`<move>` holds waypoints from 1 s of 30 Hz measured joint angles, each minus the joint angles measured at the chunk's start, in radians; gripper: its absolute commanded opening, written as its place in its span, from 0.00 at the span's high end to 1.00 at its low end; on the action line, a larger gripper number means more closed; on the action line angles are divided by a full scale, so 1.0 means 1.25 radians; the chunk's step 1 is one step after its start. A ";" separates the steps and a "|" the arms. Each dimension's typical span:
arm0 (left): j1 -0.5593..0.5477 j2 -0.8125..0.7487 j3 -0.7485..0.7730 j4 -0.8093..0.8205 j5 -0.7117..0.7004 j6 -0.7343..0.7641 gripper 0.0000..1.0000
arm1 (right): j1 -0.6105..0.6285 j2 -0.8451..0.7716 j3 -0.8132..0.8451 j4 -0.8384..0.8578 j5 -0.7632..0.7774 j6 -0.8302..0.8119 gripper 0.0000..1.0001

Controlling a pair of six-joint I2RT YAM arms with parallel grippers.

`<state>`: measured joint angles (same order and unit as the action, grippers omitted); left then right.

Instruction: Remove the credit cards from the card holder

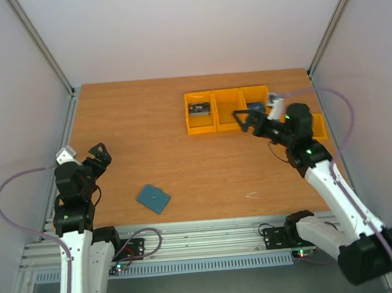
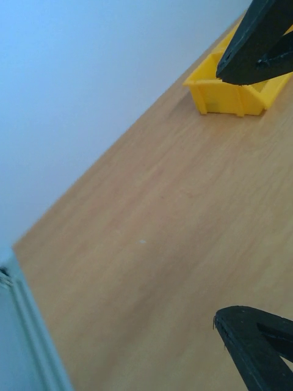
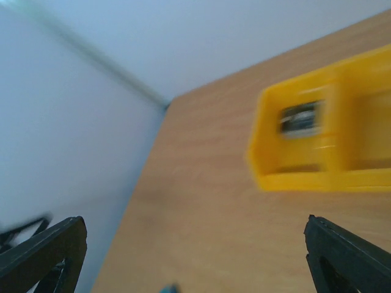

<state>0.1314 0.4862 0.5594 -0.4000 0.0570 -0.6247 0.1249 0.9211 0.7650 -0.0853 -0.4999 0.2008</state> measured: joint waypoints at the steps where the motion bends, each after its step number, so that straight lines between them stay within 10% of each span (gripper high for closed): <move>1: 0.005 0.003 0.006 -0.034 0.004 -0.039 0.01 | 0.074 0.066 0.091 -0.060 0.016 -0.041 0.05; 14: 0.028 0.024 -0.020 -0.207 0.015 -0.204 0.01 | 0.618 0.652 0.564 -0.480 0.195 -0.302 0.14; 30: 0.034 -0.004 -0.070 -0.213 0.027 -0.211 0.01 | 0.735 1.082 0.874 -0.741 0.082 -0.407 0.32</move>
<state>0.1734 0.4808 0.4721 -0.6659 0.0902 -0.8883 1.0431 2.2730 1.8576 -1.0115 -0.3973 -0.3077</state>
